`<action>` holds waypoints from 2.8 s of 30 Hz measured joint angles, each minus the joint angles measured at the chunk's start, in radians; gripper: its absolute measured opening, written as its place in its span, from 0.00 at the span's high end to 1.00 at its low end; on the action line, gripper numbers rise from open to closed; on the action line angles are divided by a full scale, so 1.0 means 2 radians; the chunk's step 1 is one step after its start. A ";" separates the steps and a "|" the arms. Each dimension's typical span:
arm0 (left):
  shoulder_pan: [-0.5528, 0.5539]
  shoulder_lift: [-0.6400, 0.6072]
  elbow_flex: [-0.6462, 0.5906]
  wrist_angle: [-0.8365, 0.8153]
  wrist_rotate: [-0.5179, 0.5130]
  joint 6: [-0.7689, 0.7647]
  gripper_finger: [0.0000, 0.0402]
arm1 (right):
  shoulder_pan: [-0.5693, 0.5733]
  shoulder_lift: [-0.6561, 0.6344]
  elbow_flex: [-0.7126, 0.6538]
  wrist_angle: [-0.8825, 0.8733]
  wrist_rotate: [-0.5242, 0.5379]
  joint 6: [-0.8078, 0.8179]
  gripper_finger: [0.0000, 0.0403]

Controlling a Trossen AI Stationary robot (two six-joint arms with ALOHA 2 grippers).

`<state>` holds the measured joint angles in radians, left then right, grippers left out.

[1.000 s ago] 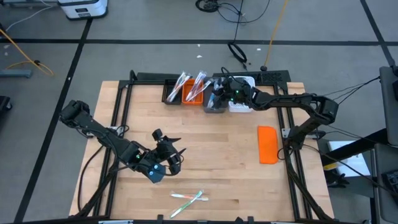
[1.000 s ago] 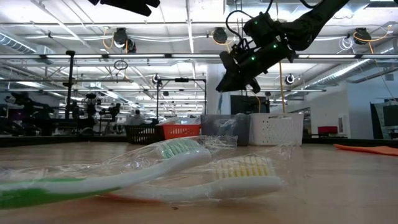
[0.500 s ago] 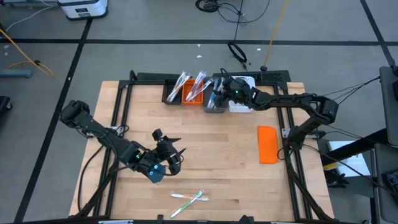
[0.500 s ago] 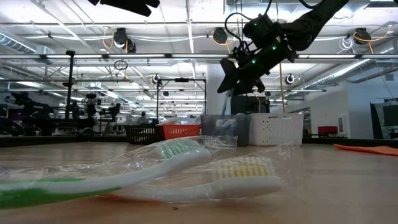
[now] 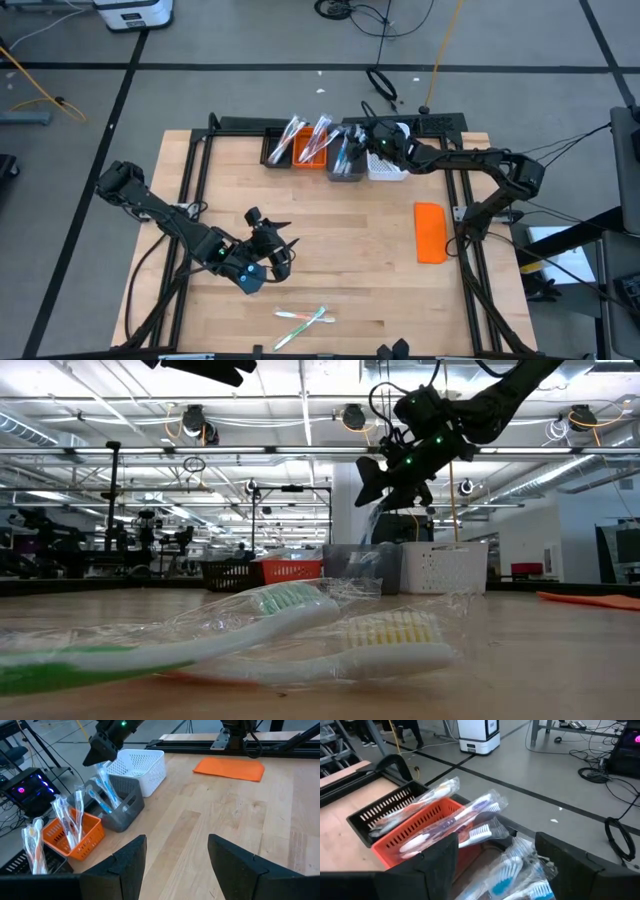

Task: Pick & Place Toothbrushes
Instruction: Put the orange toothbrush into the black bin

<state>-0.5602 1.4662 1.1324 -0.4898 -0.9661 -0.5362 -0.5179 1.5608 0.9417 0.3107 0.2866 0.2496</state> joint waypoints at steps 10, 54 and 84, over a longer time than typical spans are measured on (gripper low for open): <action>0.002 0.000 0.000 0.000 0.000 -0.002 0.47 | -0.008 0.000 0.000 0.054 0.001 -0.002 0.36; -0.085 0.040 -0.178 0.213 0.333 -0.159 0.47 | 0.161 0.035 0.000 0.053 -0.171 0.001 0.37; -0.081 0.230 -0.043 0.124 0.384 -0.141 0.76 | 0.168 0.034 0.000 0.015 -0.170 -0.002 0.37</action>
<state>-0.7230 1.9263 1.0463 -0.2416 -0.1989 -0.8175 -0.1814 1.6295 0.9424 0.3408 -0.0536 0.2458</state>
